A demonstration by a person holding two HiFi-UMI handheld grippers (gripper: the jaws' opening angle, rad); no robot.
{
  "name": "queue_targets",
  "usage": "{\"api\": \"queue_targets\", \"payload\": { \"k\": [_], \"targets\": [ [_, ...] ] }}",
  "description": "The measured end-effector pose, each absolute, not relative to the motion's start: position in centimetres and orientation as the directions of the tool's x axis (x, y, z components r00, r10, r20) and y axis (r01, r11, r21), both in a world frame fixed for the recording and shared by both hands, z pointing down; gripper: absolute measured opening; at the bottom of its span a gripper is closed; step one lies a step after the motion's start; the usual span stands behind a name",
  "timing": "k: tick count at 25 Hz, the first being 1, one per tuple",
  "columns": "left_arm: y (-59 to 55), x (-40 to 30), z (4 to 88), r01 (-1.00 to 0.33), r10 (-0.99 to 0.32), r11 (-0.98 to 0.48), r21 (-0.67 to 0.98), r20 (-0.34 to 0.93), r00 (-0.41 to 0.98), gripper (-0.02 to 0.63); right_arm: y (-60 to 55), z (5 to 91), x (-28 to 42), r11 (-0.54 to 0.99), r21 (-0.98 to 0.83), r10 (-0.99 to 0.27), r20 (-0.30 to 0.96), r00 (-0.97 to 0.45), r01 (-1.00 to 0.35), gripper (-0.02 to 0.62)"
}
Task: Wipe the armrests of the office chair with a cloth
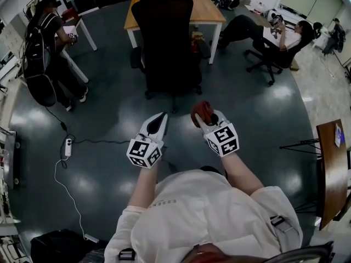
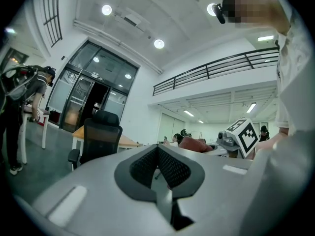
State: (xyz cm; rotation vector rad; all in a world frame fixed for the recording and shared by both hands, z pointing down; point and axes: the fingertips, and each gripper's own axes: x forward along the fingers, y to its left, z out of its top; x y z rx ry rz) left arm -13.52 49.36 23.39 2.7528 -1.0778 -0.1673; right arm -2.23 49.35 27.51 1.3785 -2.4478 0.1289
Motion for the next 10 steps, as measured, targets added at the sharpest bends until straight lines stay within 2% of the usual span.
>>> {"api": "queue_targets", "payload": {
  "k": [10],
  "targets": [
    [48.71, -13.8, 23.61, -0.675, -0.69, -0.711, 0.199, -0.011, 0.724, 0.017, 48.93, 27.15, -2.36, 0.531, 0.099, -0.817, 0.325, -0.477, -0.841, 0.051]
  ]
}}
